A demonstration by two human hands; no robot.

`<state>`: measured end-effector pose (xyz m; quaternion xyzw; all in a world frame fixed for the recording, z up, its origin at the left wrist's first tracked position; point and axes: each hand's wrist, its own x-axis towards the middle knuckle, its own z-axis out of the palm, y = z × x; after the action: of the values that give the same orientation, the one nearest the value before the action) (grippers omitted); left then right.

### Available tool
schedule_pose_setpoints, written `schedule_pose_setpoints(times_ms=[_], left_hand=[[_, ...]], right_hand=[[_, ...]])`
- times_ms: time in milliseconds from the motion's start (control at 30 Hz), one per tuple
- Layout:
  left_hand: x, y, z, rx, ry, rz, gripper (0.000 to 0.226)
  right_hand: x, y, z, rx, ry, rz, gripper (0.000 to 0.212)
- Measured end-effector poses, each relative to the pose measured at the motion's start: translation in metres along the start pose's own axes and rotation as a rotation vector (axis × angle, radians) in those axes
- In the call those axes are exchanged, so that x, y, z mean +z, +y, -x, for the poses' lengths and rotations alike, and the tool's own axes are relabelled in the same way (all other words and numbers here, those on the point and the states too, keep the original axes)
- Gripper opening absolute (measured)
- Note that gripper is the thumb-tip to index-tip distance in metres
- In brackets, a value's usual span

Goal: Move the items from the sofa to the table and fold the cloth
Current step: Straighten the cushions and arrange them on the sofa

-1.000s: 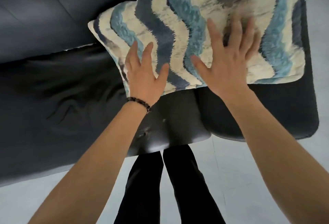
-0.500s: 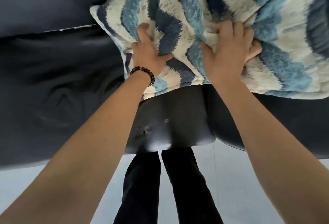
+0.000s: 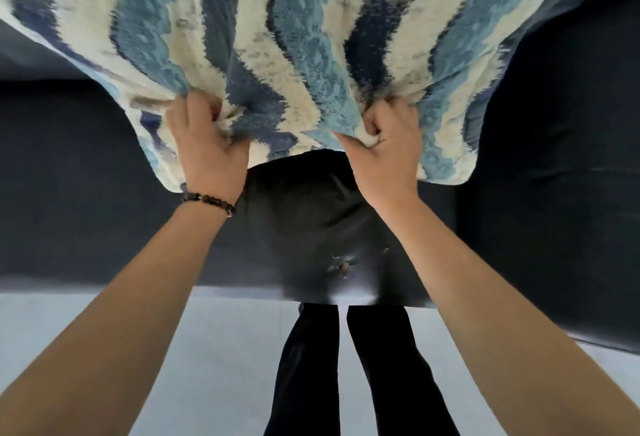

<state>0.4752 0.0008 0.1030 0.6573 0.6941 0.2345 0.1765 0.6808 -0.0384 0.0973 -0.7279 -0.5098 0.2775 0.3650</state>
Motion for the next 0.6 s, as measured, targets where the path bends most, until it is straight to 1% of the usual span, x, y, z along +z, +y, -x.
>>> schedule_pose_setpoints(times_ms=[33, 67, 133, 167, 200, 267, 333, 400, 433, 500, 533, 567, 600], left_hand=[[-0.004, -0.013, -0.009, 0.013, -0.013, -0.024, 0.034], [-0.006, -0.025, -0.017, 0.032, -0.051, -0.056, 0.042], [-0.005, -0.046, -0.028, 0.028, -0.171, -0.095, 0.063], [-0.003, -0.054, -0.033, -0.009, -0.213, -0.090, 0.071], [-0.001, -0.059, -0.037, -0.045, -0.222, -0.072, 0.075], [0.004, -0.062, -0.045, -0.051, -0.163, -0.022, 0.076], [0.007, -0.061, -0.055, 0.012, -0.087, -0.013, 0.076], [0.008, -0.058, -0.073, 0.074, -0.026, -0.148, 0.081], [0.009, -0.058, -0.084, 0.087, -0.011, -0.224, 0.084], [0.009, -0.059, -0.107, 0.027, -0.073, -0.297, 0.085], [0.009, -0.062, -0.116, -0.031, -0.138, -0.305, 0.079], [0.010, -0.065, -0.122, -0.072, -0.184, -0.310, 0.067], [0.010, -0.067, -0.124, -0.081, -0.184, -0.311, 0.051]], right_hand=[[0.011, -0.005, -0.002, -0.023, 0.039, 0.014, 0.052], [0.020, -0.007, -0.003, -0.035, 0.055, 0.031, 0.042], [0.036, -0.001, -0.008, -0.001, -0.003, 0.068, 0.023], [0.039, 0.003, -0.010, 0.031, -0.062, 0.070, 0.028], [0.041, 0.006, -0.013, 0.042, -0.110, 0.062, 0.037], [0.042, 0.012, -0.021, 0.019, -0.148, 0.081, 0.050], [0.040, 0.011, -0.032, 0.038, -0.152, 0.163, 0.059], [0.040, 0.008, -0.050, 0.037, -0.111, 0.300, 0.072], [0.040, 0.006, -0.060, -0.013, -0.072, 0.386, 0.080], [0.041, 0.005, -0.080, -0.114, -0.067, 0.495, 0.091], [0.042, 0.006, -0.088, -0.114, -0.099, 0.527, 0.094], [0.043, 0.007, -0.095, -0.092, -0.133, 0.558, 0.094], [0.043, 0.008, -0.099, -0.066, -0.158, 0.587, 0.090]])
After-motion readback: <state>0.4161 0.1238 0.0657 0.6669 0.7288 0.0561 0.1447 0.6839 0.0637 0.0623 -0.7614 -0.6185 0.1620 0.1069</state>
